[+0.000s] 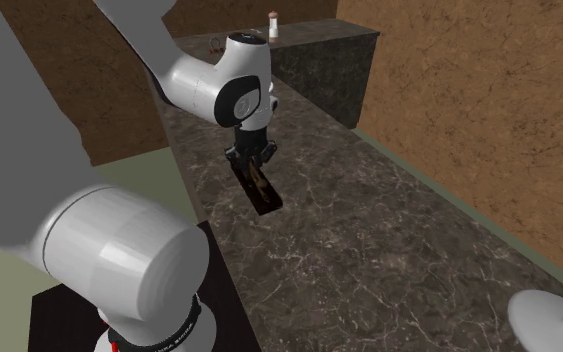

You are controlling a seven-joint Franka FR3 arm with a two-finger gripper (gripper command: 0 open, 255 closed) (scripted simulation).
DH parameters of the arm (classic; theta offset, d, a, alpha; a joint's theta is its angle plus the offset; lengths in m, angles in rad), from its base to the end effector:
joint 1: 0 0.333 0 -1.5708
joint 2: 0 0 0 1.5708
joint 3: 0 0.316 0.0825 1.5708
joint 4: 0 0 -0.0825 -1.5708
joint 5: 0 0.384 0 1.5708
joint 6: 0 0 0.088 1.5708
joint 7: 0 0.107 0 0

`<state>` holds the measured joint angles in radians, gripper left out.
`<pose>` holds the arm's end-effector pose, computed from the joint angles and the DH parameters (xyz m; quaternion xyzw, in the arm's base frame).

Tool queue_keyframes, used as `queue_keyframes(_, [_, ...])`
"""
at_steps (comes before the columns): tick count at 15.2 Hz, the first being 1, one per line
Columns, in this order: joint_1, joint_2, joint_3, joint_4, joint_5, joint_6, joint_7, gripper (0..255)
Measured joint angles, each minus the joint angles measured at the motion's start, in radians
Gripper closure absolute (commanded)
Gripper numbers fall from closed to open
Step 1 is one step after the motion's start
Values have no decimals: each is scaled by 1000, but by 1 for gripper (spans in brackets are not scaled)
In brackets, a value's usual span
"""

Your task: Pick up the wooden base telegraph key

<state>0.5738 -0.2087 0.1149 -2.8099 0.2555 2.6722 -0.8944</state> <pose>0.2982 0.2325 0.2711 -0.7769 -0.6266 -0.0408 0.0458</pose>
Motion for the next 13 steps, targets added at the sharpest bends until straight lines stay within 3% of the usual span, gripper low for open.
queue_keyframes(13, [-18, -178, 1, 50, -42, -226, 43, 255])
